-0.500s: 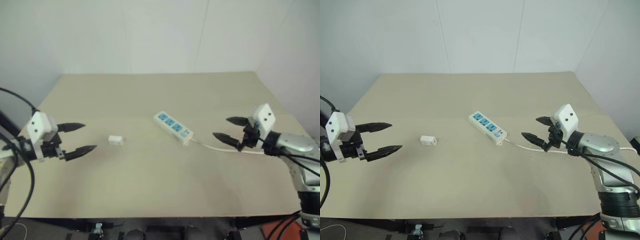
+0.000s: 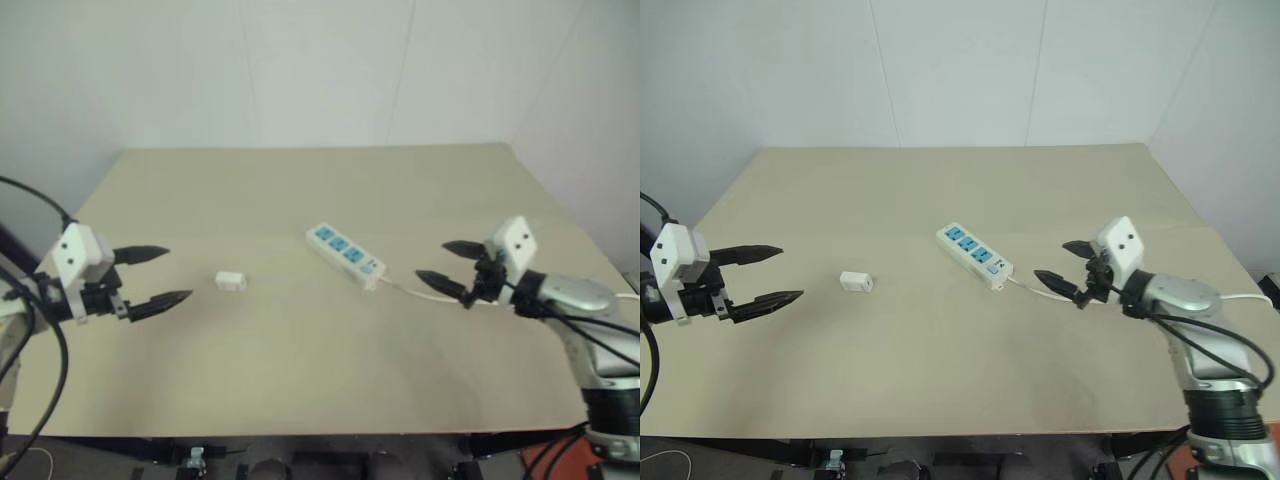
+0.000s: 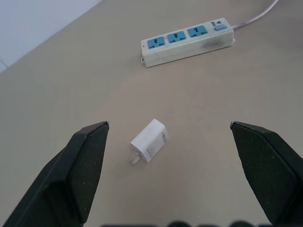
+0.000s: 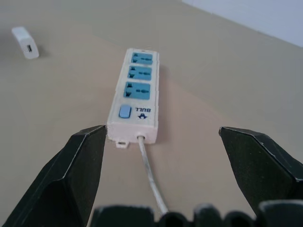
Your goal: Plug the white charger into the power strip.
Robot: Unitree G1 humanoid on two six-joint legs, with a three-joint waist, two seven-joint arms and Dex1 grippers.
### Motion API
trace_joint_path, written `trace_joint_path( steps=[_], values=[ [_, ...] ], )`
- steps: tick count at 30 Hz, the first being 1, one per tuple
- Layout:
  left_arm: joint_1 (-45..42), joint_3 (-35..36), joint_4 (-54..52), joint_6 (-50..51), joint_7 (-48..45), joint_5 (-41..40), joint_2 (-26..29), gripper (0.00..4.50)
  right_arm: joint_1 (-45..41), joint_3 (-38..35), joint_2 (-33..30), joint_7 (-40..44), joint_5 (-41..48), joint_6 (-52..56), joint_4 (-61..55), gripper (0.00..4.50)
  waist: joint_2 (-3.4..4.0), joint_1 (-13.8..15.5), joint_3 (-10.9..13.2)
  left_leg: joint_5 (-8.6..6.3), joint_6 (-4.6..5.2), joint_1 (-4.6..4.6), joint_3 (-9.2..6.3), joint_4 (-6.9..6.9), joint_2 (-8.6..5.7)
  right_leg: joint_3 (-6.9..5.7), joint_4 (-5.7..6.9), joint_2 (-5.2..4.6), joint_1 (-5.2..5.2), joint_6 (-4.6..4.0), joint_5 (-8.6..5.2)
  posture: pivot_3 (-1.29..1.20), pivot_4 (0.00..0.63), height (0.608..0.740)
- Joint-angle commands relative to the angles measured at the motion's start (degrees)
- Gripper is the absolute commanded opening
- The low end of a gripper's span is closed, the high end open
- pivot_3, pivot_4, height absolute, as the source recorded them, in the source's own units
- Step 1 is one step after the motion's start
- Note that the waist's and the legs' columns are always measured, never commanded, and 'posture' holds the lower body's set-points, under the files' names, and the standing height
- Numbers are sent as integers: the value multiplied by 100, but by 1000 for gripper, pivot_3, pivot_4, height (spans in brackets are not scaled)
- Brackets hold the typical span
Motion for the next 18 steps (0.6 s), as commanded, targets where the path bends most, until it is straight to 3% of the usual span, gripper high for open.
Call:
trace_joint_path(
  steps=[1, 12, 18],
  values=[
    [-160, 35, -134, 24, 23, -135, 4, 4500, -72, 186, 396, -407, -346, -562, 167, 4469, 0, 5, 0, 0, 0, 0, 0, 0, -1, 1, 0, 0, 0, 0, 0, 0, 150, 740],
    [-292, -64, -104, 69, -24, -164, -4, 4500, -1102, 713, 2145, -1279, -1262, -2734, 2815, 4469, 1, -26, 1, 0, -1, 8, 2, -4, 0, 6, 6, 4, -7, -3, 2, 0, 150, 740],
    [-253, -27, -129, 76, -22, -189, 0, 4500, -1611, 769, 2388, -1313, -1519, -3479, 4198, 4469, 2, -16, 1, 1, -1, 8, 2, -4, 0, 7, 6, 4, -7, -5, 3, 0, 150, 740]
  ],
)
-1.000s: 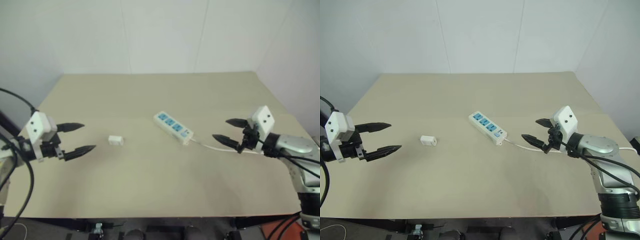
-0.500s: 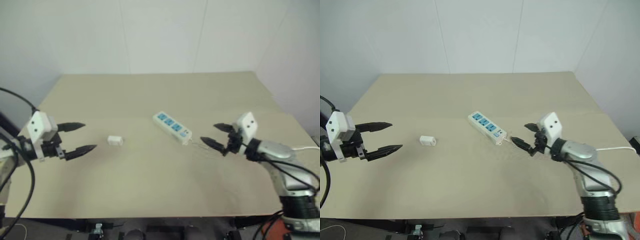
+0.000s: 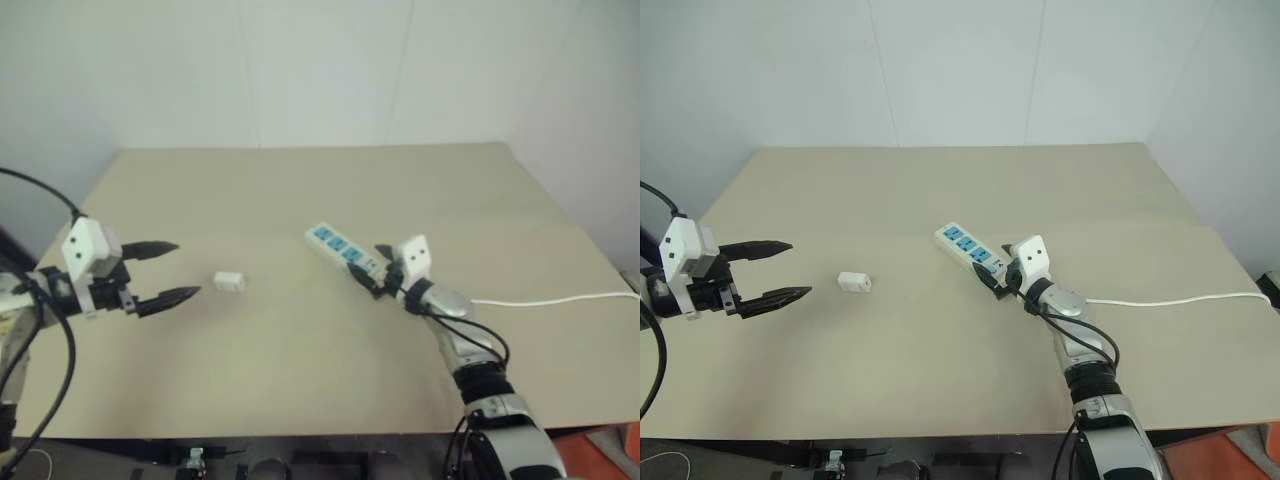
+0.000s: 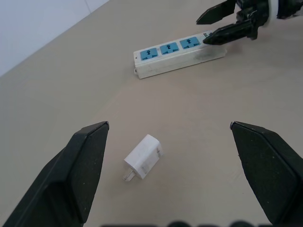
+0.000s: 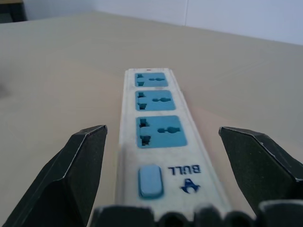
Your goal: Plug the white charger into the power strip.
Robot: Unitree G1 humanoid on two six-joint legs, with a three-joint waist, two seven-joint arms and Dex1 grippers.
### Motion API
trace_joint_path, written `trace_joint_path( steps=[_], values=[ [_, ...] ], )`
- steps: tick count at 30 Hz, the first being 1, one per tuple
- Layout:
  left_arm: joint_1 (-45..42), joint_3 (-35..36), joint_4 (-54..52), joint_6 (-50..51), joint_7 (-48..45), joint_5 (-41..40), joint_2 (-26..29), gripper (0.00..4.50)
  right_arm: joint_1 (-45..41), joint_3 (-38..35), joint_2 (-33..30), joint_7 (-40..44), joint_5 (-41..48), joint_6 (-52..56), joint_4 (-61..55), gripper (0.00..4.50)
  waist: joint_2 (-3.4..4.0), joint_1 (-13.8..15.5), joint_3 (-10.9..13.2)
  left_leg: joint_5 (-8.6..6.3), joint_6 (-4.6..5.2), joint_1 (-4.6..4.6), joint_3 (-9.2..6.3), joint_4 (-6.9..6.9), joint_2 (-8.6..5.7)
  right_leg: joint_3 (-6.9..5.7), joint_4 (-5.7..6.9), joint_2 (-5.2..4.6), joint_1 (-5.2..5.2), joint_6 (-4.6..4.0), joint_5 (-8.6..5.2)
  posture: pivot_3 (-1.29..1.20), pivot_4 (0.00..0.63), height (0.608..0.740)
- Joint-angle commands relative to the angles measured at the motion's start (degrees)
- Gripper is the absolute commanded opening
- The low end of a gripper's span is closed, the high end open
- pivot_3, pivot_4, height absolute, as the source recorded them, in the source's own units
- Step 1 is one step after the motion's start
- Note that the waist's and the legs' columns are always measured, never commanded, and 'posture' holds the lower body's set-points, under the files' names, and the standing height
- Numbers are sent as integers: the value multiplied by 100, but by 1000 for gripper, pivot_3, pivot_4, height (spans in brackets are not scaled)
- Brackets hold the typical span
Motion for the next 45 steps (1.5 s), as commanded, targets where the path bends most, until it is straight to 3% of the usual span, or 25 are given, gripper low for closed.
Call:
trace_joint_path(
  steps=[1, 15, 20, 27, 31, 38, 45],
  values=[
    [0, 171, -109, -20, -6, -103, 28, 4500, -224, -6, 4, -13, -149, -537, 507, 4469, 0, 4, 0, 0, 0, 0, 0, 0, 0, 0, 0, 0, 1, 0, 0, 0, 150, 740],
    [165, 319, -157, -49, 0, -113, 46, 4500, -770, -2, 227, 300, -314, -1178, 2167, 4469, 0, -132, 0, 0, 0, 17, -1, -1, 3, 3, 4, 4, 9, -10, 6, 0, 150, 740],
    [157, 332, -149, -74, -3, -92, 51, 4500, -990, -13, 286, 303, -402, -985, 2648, 3447, -3, -171, -2, 0, 0, 22, -1, -2, 11, 9, 6, 16, 9, -12, 7, 0, 150, 740],
    [106, 335, -95, -83, -26, -81, 92, 4500, -1088, 13, 273, 317, -506, -1153, 2716, 3447, -4, -166, -3, 0, 0, 42, 1, -2, 13, 20, 7, 21, 20, -22, 13, 0, 150, 740],
    [-5, 302, 10, -89, -81, -73, 140, 4500, -939, -161, 307, 1259, 67, -1382, 1896, 3447, -3, -161, -2, 0, 0, 37, 1, -9, 13, 25, 6, 22, 12, -22, 13, 0, 150, 740],
    [-401, 146, 453, -159, -322, 33, 293, 4500, -214, 238, -44, 3118, 589, -1033, 156, 3447, -2, -163, -1, 0, 0, 0, -1, -13, 14, 45, 10, 21, -39, -21, 13, 0, 150, 740],
    [-1002, -247, 1099, -338, -658, 229, 412, 4500, 33, 721, -93, 3899, 469, -1048, 45, 3447, -3, -161, -1, 0, 0, 10, 26, -12, 17, 47, 14, 33, -32, -22, 13, 0, 150, 740]
  ],
)
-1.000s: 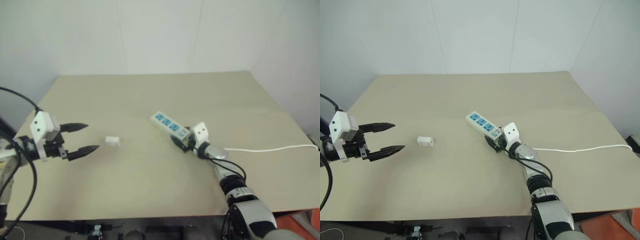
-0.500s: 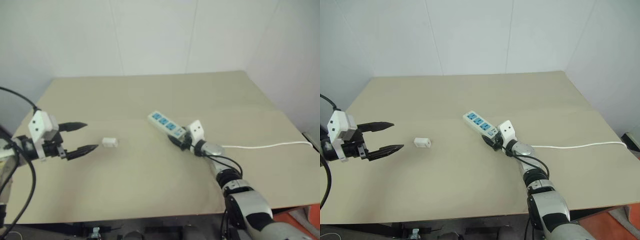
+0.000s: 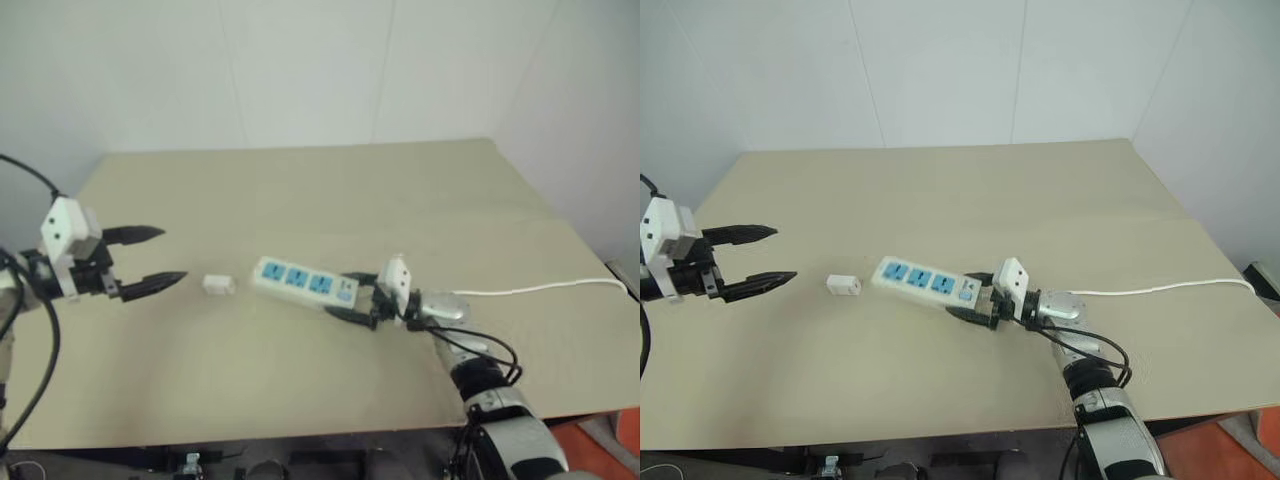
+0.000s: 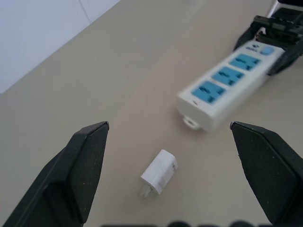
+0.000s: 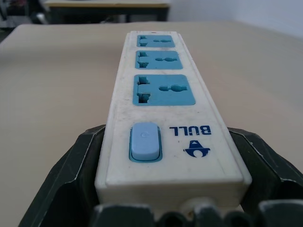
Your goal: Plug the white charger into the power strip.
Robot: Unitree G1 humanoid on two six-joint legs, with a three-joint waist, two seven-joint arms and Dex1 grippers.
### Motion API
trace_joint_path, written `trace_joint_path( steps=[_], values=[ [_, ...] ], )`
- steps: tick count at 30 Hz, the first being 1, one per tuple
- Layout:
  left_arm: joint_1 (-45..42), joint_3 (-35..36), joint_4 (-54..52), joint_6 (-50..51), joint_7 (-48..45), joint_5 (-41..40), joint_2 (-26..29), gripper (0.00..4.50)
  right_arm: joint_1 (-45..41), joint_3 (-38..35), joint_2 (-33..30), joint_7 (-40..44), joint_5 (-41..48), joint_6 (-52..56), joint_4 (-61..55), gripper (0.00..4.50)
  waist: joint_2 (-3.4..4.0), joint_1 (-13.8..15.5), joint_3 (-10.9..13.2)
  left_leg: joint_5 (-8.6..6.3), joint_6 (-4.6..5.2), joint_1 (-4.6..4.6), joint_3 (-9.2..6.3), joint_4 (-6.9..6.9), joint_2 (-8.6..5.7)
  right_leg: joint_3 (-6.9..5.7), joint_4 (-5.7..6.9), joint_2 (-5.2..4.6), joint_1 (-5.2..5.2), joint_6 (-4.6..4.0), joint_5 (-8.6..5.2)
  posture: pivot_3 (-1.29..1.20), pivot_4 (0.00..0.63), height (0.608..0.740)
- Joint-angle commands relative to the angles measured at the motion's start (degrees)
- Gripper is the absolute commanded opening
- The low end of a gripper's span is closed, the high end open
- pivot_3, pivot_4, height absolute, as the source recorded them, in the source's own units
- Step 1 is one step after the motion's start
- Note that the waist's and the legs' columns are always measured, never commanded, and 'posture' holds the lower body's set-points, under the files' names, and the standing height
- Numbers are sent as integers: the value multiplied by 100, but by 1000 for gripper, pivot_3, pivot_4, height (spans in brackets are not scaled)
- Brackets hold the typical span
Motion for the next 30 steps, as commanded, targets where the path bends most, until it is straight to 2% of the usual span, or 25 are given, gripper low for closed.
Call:
trace_joint_path(
  steps=[1, 7, 14, 21, 26, 30],
  values=[
    [-277, -128, 202, -159, -190, 93, 143, 4500, -105, 146, 94, 253, 20, -120, -126, 3447, 0, -3, 0, 0, 0, 0, 1, 0, 1, 2, 1, 2, -3, 0, 0, 0, 150, 740],
    [-947, -795, 704, -419, -620, 484, 172, 4500, -71, 276, 31, 647, 2, -166, 35, 3447, -1, 16, 0, 0, 0, -3, 4, 2, 6, 3, 3, 8, -4, 0, 0, 0, 150, 740],
    [-2131, -2039, 1827, -1632, -1173, 1731, 26, 4500, -51, 334, -30, 806, -97, -232, 212, 3447, -1, 24, 0, 0, 0, -3, 7, 6, 10, 7, 5, 17, -2, 0, 0, 0, 150, 740],
    [-4163, -3523, 3944, -3211, -1708, 3334, -781, 4500, -119, 366, -23, 821, -159, -272, 360, 3447, -4, 29, -2, 0, 0, -2, 4, 21, 8, 5, -3, 21, 17, 0, 0, 0, 150, 740],
    [-5356, -4255, 5252, -3689, -1769, 4273, -1345, 4500, -116, 373, -18, 782, -219, -256, 384, 3447, -6, -8, -1, 0, 1, -3, 4, 22, 14, 7, -3, 29, 12, 1, 0, 0, 150, 740],
    [-5888, -4683, 5952, -3861, -1722, 4898, -1654, 4500, -72, 365, -14, 721, -226, -191, 314, 3447, -6, -3, -1, 0, 2, -3, 5, 23, 17, 9, -3, 33, 13, 2, 0, 0, 150, 740]
  ],
)
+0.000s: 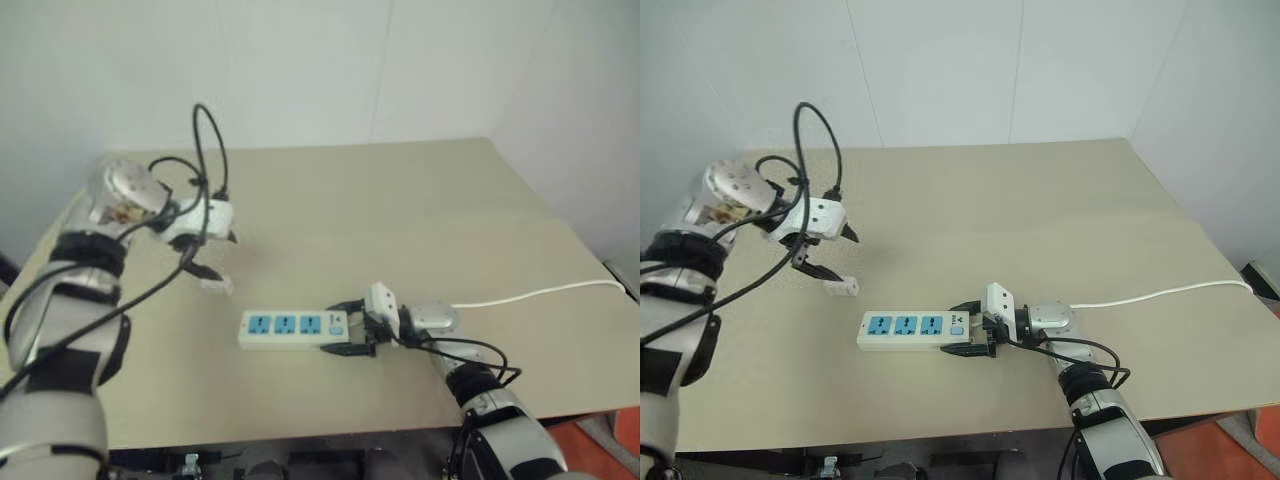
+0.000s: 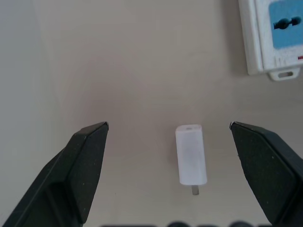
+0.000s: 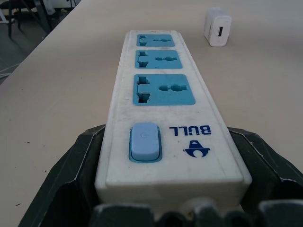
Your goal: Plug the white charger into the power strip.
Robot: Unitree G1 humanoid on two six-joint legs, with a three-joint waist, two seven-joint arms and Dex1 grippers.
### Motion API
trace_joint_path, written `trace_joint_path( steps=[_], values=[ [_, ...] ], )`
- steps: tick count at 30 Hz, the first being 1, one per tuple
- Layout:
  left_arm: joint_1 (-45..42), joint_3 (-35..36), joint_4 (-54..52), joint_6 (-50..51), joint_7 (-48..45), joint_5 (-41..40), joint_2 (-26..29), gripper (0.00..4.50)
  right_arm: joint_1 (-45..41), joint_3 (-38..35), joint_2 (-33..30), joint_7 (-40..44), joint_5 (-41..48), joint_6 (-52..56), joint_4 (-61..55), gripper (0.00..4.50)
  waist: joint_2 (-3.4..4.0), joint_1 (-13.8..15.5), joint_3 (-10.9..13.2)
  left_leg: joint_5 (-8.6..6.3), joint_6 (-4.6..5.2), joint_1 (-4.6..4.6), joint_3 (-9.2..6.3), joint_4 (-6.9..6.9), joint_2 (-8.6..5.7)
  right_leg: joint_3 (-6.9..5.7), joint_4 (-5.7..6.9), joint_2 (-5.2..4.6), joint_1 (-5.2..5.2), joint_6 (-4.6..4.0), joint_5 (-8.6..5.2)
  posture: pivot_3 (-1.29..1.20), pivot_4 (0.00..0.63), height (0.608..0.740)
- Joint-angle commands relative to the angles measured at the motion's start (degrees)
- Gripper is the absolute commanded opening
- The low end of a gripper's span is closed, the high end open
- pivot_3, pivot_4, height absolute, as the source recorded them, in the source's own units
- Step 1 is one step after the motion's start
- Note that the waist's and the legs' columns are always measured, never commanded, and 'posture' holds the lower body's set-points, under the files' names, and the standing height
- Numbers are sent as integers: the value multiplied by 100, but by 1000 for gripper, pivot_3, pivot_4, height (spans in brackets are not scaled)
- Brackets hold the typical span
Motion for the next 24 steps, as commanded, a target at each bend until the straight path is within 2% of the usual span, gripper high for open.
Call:
trace_joint_path(
  steps=[1, 4, 10, 17, 24],
  values=[
    [-365, -361, 466, -198, 98, 609, -103, 4500, 28, 44, 12, -74, -45, 56, -112, 3447, 0, -2, 0, 0, 0, 0, 0, 1, 0, 0, 0, 0, 0, 0, 0, 0, 150, 740],
    [-530, -688, 689, -242, 150, 1069, -269, 4500, 40, 29, -11, -116, -46, 101, -153, 3447, 0, 11, 0, 0, 0, 0, -1, 1, 1, 2, 2, 2, 0, 0, 0, 0, 150, 740],
    [-582, -845, 919, -12, 407, 1433, -683, 4500, 77, -10, -36, -231, -35, 178, -232, 3447, -1, 20, 1, 0, 0, -1, -2, 2, 1, 3, 3, 2, 0, 1, 0, 0, 150, 740],
    [-345, -1112, 978, 148, 797, 1915, -824, 4500, 165, -44, -20, -401, 3, 304, -401, 3447, -3, 22, 2, 0, 0, -2, -3, 4, -1, 5, 40, 2, 0, 1, 0, 0, 150, 740],
    [-261, -981, 1113, 484, 965, 1914, -1063, 4500, 213, -34, -45, -440, 21, 379, -526, 3447, -3, 22, 2, 0, 0, -2, -4, 5, -1, 5, 41, 2, -1, 2, 0, 0, 150, 740]
  ],
)
